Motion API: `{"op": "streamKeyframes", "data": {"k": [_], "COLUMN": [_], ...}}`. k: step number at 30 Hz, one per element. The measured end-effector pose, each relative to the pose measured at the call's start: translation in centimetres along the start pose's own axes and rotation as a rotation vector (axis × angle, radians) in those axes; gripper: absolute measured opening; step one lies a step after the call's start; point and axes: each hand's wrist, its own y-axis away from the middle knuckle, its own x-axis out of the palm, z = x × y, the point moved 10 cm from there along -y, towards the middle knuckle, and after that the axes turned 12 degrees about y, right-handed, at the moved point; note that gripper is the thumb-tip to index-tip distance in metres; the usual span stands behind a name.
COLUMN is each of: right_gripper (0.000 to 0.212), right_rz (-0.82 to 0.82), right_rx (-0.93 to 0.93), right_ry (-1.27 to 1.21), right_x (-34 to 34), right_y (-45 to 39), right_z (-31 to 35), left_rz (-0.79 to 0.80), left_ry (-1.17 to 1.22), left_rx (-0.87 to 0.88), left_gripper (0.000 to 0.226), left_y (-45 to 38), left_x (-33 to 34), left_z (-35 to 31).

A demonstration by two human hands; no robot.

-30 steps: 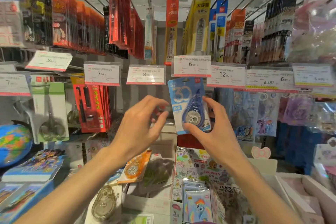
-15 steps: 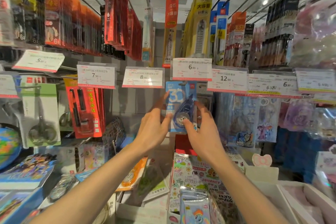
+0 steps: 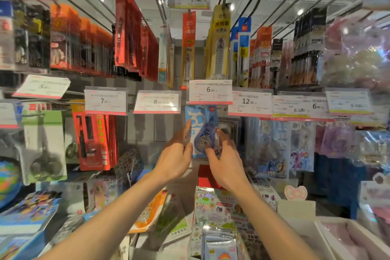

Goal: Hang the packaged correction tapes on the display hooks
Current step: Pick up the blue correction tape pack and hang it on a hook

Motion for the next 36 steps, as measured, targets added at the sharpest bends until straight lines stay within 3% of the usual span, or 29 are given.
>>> {"op": "streamKeyframes", "data": {"k": [2, 5, 7, 13, 19, 23, 29, 36], "right_gripper": [0.057, 0.062, 0.070, 0.065, 0.054, 0.047, 0.042, 0.053], "right_rz": [0.031, 0.075, 0.115, 0.167, 0.145, 0.252, 0.470, 0.576], "right_rx": [-0.010, -0.012, 0.004, -0.100, -0.148, -0.165, -0.166, -0.286], "right_ry": [-0.037, -0.055, -0.051, 0.092, 0.223, 0.321, 0.514, 0.716], "right_x": [0.5, 1.3, 1.9, 3.8, 8.4, 15.7, 26.1, 31.8], "right_y": [0.3, 1.1, 1.9, 4.7, 6.7, 8.3, 9.9, 10.0], "right_z": [-0.3, -0.8, -1.0, 2.1, 7.4, 10.3, 11.3, 13.0], "left_rz": [0.004, -0.003, 0.008, -0.007, 0.076, 0.203, 0.409, 0.443], "left_ry": [-0.040, -0.102, -0.083, 0.058, 0.040, -0.057, -0.095, -0.029], "left_rx": [-0.042, -0.097, -0.115, -0.119, -0.227, -0.315, -0.369, -0.477], "left_gripper": [0.059, 0.029, 0.026, 0.049, 0.049, 0.047, 0.053, 0.048], "left_y": [0.6, 2.3, 3.8, 8.5, 13.3, 15.6, 17.2, 16.2], "left_x": [-0.5, -2.0, -3.2, -8.7, -14.8, -17.3, -15.7, -13.0], "left_z": [0.5, 1.5, 2.0, 5.9, 13.6, 20.7, 26.7, 29.4]}}
